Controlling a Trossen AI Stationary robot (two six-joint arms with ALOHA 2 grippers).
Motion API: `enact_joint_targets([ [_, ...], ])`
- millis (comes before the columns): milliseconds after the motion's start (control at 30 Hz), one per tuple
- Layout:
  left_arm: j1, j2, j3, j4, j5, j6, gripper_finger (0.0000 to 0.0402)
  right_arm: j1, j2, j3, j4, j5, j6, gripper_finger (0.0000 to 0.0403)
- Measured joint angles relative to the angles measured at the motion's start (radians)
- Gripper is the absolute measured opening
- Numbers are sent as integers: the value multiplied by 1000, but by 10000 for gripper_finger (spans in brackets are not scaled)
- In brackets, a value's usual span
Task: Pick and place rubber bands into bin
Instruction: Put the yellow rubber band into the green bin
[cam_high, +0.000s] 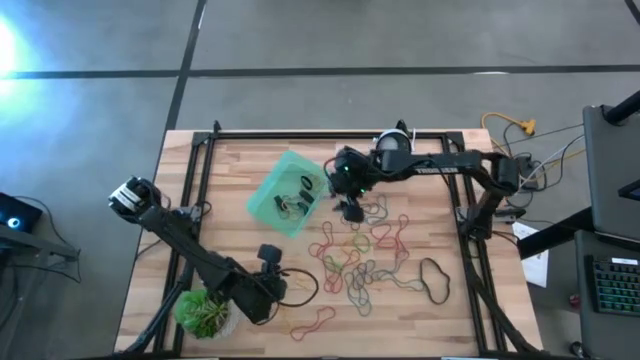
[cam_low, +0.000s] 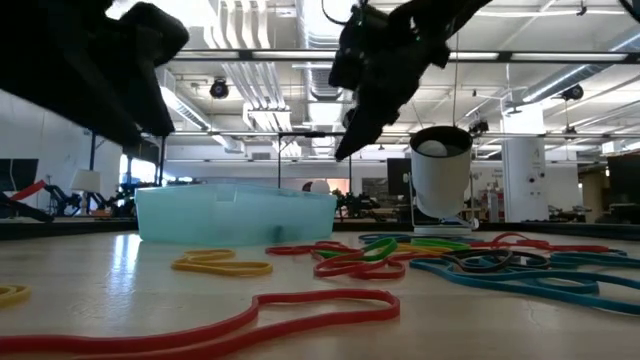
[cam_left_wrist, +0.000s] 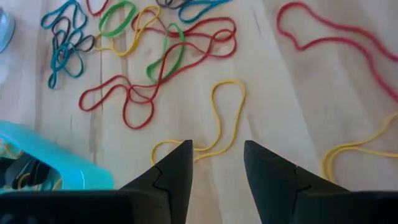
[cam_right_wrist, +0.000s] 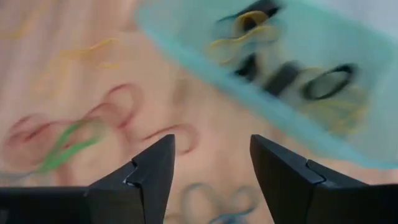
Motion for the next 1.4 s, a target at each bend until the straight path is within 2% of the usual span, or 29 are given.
enact_joint_targets([
  [300,121,84,0,33,167,41,128,177,-239,-128,-9,-83,-8,203],
  [633,224,100,20,31,284,125,128,397,-573,-345,153,-82,91,203],
  [867,270,169,50,32,384,193,128,529,-748,-498,267,-74,125,203],
  [1100,315,226,74,28,496,194,128,613,-842,-590,304,28,174,203],
  [1267,331,254,86,24,571,191,128,639,-854,-614,320,55,200,203],
  [1400,331,270,86,21,591,169,124,646,-844,-619,325,58,200,203],
])
